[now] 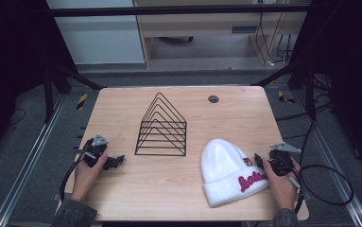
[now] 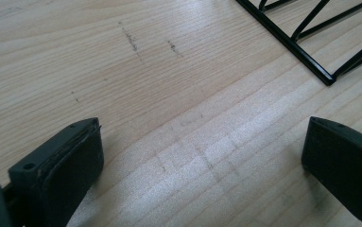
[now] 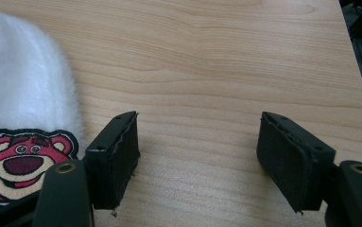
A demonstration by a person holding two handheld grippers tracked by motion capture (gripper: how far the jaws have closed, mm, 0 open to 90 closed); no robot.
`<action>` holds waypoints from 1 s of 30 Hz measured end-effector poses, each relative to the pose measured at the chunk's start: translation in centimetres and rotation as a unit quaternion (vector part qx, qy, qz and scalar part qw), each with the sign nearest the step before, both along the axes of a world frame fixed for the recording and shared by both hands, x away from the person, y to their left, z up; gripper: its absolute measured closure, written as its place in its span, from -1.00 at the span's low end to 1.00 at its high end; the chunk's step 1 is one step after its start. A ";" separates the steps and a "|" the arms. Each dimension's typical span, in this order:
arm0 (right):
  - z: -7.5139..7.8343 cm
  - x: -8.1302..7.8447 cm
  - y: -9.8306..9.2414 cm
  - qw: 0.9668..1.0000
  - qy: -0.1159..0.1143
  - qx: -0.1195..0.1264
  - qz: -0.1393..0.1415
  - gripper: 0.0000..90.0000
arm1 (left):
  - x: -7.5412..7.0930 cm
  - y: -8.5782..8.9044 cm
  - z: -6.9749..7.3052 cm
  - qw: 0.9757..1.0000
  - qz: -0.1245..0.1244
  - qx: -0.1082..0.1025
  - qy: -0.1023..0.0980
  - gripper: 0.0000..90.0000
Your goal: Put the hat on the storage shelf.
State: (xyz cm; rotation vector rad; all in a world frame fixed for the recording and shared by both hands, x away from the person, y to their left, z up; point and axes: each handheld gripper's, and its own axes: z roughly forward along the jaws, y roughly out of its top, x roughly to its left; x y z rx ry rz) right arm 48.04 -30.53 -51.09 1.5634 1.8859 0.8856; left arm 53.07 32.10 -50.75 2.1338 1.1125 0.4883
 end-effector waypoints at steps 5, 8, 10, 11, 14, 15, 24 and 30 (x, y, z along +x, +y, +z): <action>0.0 0.0 0.0 1.000 0.001 0.000 -0.001 -0.33 | 0.0 0.0 0.0 1.000 0.001 0.000 0.000 -1.00; 0.0 -0.1 0.1 1.000 -0.001 -0.001 0.000 -0.33 | 0.1 0.0 0.0 1.000 0.001 0.000 0.000 -1.00; 0.0 -0.2 0.2 1.000 0.000 0.000 -0.001 -0.33 | 0.0 0.0 0.0 1.000 0.001 0.000 0.000 -1.00; 0.1 -0.3 0.2 1.000 0.003 0.000 0.002 -0.32 | 0.0 0.0 0.0 1.000 0.001 0.001 0.000 -1.00; 1.2 -0.4 0.3 1.000 0.008 -0.025 0.012 -0.30 | 0.0 0.0 0.0 1.000 0.002 0.000 0.000 -1.00; 2.0 -0.4 0.4 1.000 0.002 -0.021 0.018 -0.30 | 0.0 0.0 0.0 1.000 0.002 0.000 0.000 -1.00; 8.9 0.6 5.5 0.994 0.005 -0.041 0.098 -0.45 | -0.1 0.0 0.0 1.000 0.002 -0.001 0.000 -1.00; 9.5 2.1 10.3 0.986 0.025 -0.056 0.158 -0.40 | -0.1 0.0 0.0 1.000 0.002 -0.001 0.000 -1.00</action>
